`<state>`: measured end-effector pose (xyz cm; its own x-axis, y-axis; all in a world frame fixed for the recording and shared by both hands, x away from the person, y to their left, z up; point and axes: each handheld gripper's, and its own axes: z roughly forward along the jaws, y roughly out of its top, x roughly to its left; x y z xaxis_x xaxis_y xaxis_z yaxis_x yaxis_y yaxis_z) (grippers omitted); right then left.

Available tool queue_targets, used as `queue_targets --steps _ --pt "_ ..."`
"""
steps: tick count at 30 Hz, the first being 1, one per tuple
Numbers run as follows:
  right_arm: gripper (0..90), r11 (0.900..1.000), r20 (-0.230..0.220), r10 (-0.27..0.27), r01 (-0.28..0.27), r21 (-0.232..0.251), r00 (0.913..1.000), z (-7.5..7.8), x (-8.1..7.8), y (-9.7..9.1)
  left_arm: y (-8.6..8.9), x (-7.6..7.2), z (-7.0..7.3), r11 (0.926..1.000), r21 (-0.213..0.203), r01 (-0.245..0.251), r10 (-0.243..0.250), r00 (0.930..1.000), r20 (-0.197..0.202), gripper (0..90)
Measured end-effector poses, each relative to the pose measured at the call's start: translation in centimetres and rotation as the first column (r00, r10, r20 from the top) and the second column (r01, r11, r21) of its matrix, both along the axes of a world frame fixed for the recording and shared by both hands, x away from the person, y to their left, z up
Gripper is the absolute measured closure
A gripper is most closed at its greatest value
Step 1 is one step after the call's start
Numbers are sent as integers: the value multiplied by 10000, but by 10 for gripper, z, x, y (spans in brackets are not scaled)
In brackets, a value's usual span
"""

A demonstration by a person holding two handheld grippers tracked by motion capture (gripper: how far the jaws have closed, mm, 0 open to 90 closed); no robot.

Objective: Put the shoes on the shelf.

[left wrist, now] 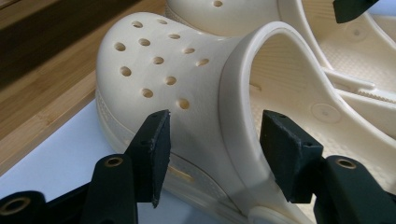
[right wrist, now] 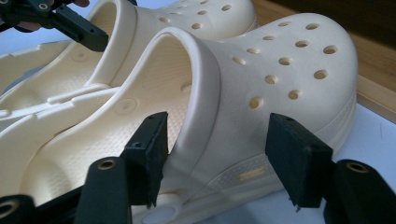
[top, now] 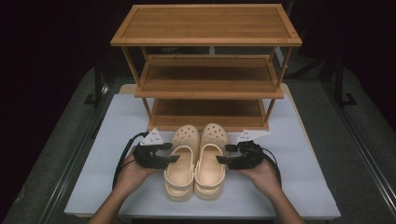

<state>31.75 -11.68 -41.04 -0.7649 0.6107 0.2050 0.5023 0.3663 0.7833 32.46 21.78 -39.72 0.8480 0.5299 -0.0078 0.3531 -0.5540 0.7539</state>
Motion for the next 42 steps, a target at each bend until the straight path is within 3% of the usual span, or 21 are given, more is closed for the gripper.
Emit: queue_targets --steps 6,11,25,26,32,39,42 --pt "451 10000 31 84 -84 54 10000 1 -1 -2 1 -1 2 10000 -12 -7 7 10000 24 480" --pt "542 10000 153 69 -70 57 9999 3 -2 -7 5 -1 5 10000 -35 -69 70 10000 62 580" --pt "724 9999 453 -77 74 75 9989 5 -2 -24 18 1 10 9972 -65 -745 746 9970 224 758" --pt "758 9997 586 -237 235 43 9980 6 -3 -27 20 0 11 9963 93 -858 853 9953 462 772" --pt "817 9975 1080 -682 697 -109 9918 9 -4 -33 19 -2 13 9916 391 -1230 1186 9878 1011 829" --pt "835 9938 1539 -1042 1091 -231 9826 13 -5 -36 19 -4 16 9867 328 -1589 1534 9794 1311 839" --pt "839 9915 1726 -1245 1291 -159 9771 16 -6 -40 22 -3 19 9858 163 -1673 1639 9784 1257 841"
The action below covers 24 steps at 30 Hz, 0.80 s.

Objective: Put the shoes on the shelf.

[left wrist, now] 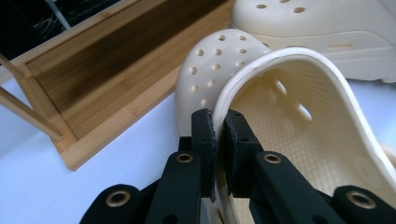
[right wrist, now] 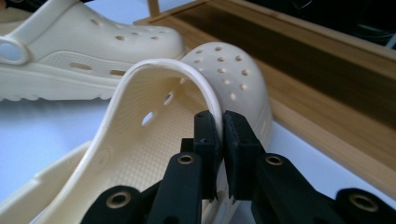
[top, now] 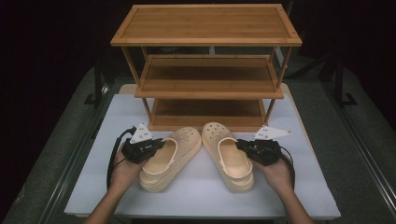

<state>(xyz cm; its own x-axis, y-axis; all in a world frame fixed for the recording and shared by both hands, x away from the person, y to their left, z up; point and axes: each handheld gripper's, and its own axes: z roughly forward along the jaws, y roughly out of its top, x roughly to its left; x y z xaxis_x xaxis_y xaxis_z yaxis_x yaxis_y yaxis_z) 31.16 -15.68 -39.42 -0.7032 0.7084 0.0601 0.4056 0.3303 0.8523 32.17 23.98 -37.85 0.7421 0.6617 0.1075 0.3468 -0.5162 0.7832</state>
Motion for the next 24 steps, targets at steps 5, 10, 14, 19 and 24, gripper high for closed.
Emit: queue_targets --steps 5,10,14,19,24 --pt "839 9996 207 -201 196 222 9996 5 1 -7 1 2 5 9995 -293 -133 135 9999 83 840" --pt "840 9992 330 -291 282 271 9990 12 5 -13 -2 8 15 9986 -434 -315 328 9990 287 840" --pt "842 9989 351 -383 374 266 9987 14 11 -15 -6 15 23 9987 -364 -349 365 9984 434 840" --pt "843 9983 329 -528 519 272 9981 15 20 -17 -9 24 28 9979 -441 -481 503 9974 513 840" --pt "843 9967 388 -810 807 93 9960 17 37 -19 -16 40 32 9974 -433 -583 610 9961 642 840"
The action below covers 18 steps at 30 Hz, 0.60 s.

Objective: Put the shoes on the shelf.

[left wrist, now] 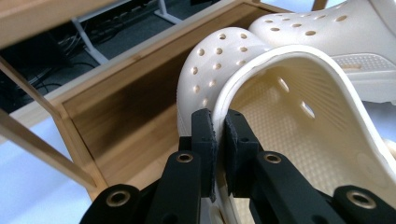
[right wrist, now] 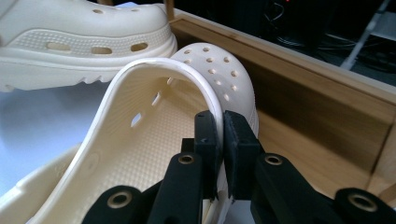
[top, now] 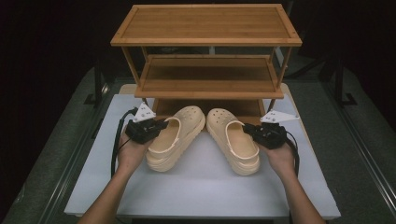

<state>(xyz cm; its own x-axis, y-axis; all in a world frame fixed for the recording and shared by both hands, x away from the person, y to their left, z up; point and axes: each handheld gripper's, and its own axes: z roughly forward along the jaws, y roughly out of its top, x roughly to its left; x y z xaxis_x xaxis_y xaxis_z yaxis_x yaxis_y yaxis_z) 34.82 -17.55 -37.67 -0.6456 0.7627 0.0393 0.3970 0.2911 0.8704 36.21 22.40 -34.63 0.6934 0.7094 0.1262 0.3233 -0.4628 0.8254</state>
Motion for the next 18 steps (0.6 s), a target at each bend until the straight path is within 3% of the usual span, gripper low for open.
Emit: queue_targets --steps 7,13,18 --pt "843 9991 -3 -407 407 -96 9992 -2 20 1 -9 19 -4 9997 74 -233 232 9997 112 840" --pt "843 9961 136 -830 834 -284 9965 -7 42 8 -18 39 -15 9981 -77 -605 605 9981 109 839" --pt "843 9920 257 -1172 1183 -446 9928 -12 53 15 -28 57 -31 9942 243 -1047 1042 9944 187 839"
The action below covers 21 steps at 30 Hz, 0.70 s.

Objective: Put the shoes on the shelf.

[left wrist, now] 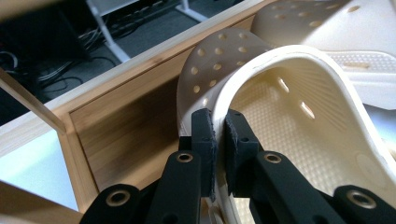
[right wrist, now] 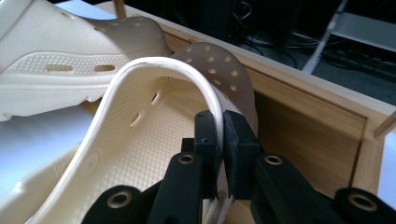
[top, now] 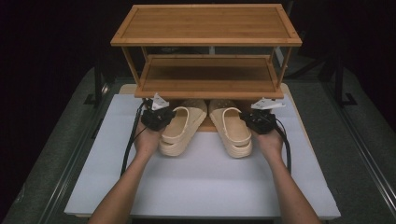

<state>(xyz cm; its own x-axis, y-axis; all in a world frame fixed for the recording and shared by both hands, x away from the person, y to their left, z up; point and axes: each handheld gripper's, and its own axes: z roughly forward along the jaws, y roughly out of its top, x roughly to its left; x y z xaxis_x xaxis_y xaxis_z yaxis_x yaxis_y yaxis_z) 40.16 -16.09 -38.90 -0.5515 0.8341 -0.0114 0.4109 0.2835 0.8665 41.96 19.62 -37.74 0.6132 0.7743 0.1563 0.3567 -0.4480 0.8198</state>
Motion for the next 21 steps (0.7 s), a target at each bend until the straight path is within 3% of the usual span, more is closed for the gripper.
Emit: queue_targets --steps 7,10,14,18,21 --pt "842 9996 11 -274 274 12 9996 -9 11 4 -5 11 -8 9995 9 -308 307 9994 174 837" --pt "841 9995 -45 -324 324 66 9995 -13 14 6 -9 13 -13 9983 403 -419 412 9990 186 836" --pt "836 9995 -38 -308 309 81 9995 -14 15 6 -10 12 -14 9987 366 -360 353 9992 195 828" --pt "806 9995 -166 -256 259 175 9995 -14 15 5 -10 11 -13 9996 185 -200 200 9998 -12 770" --pt "783 9995 -242 -198 204 248 9995 -13 14 4 -8 11 -12 9999 25 -129 129 9998 -158 649"
